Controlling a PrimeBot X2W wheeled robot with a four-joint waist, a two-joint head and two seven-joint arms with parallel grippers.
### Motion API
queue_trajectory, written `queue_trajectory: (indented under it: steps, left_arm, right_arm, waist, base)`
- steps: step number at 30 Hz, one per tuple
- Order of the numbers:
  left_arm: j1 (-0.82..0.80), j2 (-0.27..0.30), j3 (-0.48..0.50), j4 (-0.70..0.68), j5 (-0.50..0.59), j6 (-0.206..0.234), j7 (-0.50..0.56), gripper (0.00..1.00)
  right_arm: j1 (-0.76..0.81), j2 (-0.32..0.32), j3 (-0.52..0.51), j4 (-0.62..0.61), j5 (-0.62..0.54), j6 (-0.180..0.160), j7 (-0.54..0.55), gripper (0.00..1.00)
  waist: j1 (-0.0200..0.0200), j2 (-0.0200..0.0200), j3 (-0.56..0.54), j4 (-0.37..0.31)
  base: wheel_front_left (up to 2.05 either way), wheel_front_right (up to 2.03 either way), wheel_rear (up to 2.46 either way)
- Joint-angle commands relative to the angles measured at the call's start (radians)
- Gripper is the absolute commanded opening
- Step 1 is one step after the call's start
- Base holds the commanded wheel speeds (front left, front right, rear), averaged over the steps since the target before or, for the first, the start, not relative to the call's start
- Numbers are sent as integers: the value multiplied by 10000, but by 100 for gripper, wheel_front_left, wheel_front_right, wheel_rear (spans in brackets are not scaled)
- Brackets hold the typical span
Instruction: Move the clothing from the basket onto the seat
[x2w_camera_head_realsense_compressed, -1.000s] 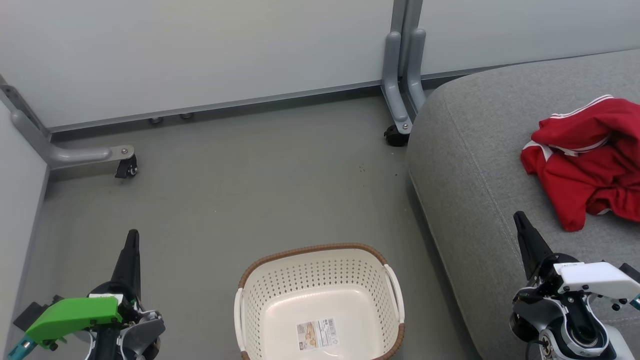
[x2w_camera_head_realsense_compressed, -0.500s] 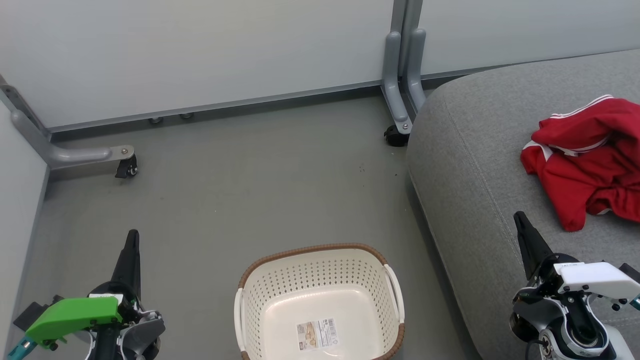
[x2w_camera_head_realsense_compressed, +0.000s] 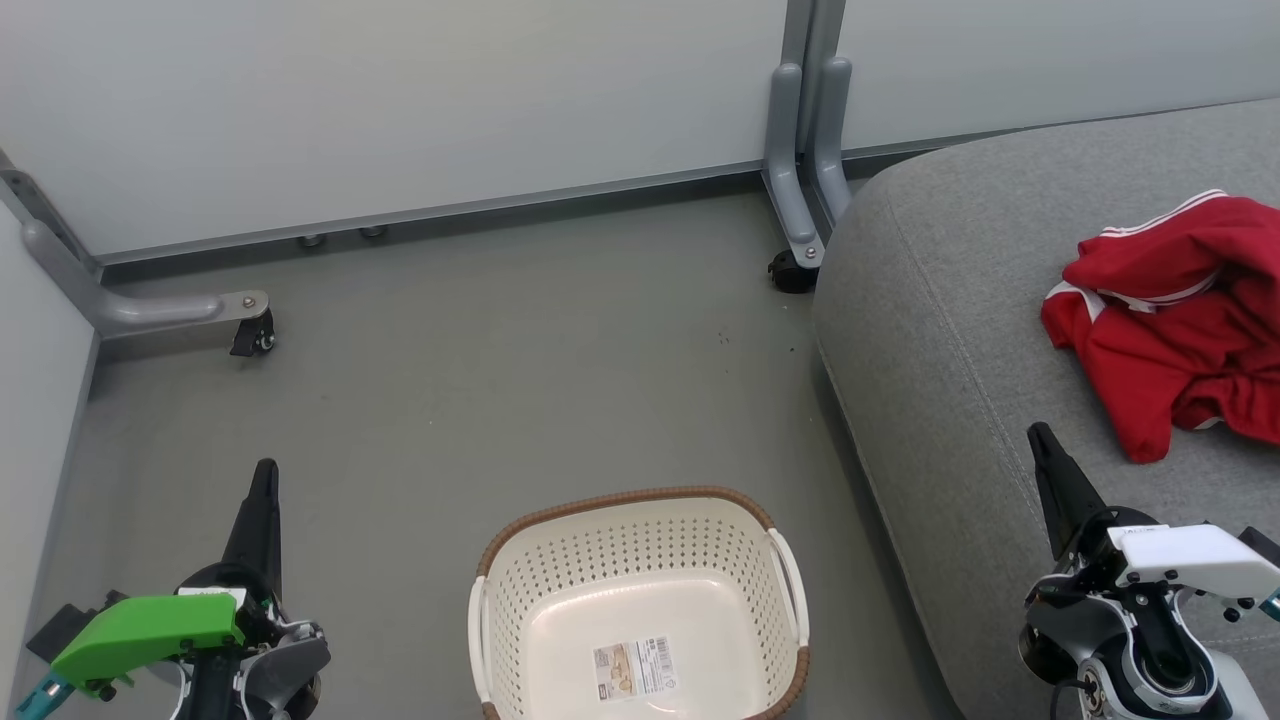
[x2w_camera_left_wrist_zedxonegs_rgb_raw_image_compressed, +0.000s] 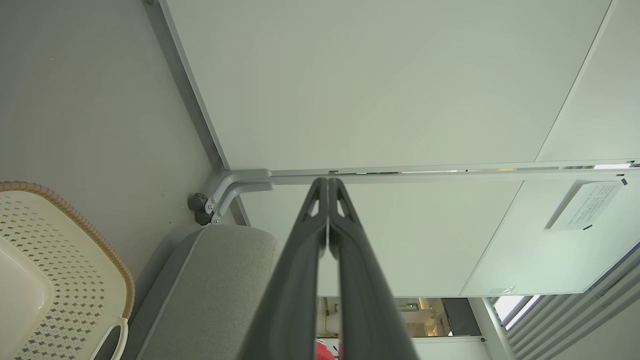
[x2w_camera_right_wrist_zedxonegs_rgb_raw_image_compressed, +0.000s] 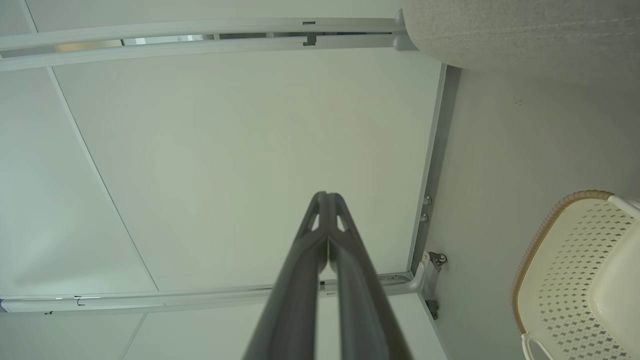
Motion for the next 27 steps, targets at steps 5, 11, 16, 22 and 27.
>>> queue_trajectory:
  steps: [5, 11, 16, 22, 27]
  left_arm:
    - [-132, 37, 13, 1, -23, -59, 33, 0]
    - [-132, 37, 13, 0, -23, -60, 32, 0]
    - [-132, 37, 12, 0, -23, -60, 32, 0]
    - [-132, 37, 12, 0, -23, -60, 32, 0]
    - [-132, 37, 12, 0, -23, -60, 32, 0]
  right_arm:
    - [-67, 4, -45, 26, -64, 4, 68, 0]
    - [-68, 15, -57, 27, -75, 4, 75, 0]
    - [-70, 22, -65, 26, -88, 4, 71, 0]
    - [-71, 28, -76, 28, -96, 4, 86, 0]
    - [-72, 35, -84, 27, -109, 4, 98, 0]
  waist:
    - [0, 0, 0, 0]
    - [0, 0, 0, 0]
    - [0, 0, 0, 0]
    - [0, 0, 0, 0]
    - [0, 0, 0, 0]
  base:
    - [0, 0, 0]
    - [0, 0, 0]
    - [0, 0, 0]
    - [0, 0, 0]
    - [0, 0, 0]
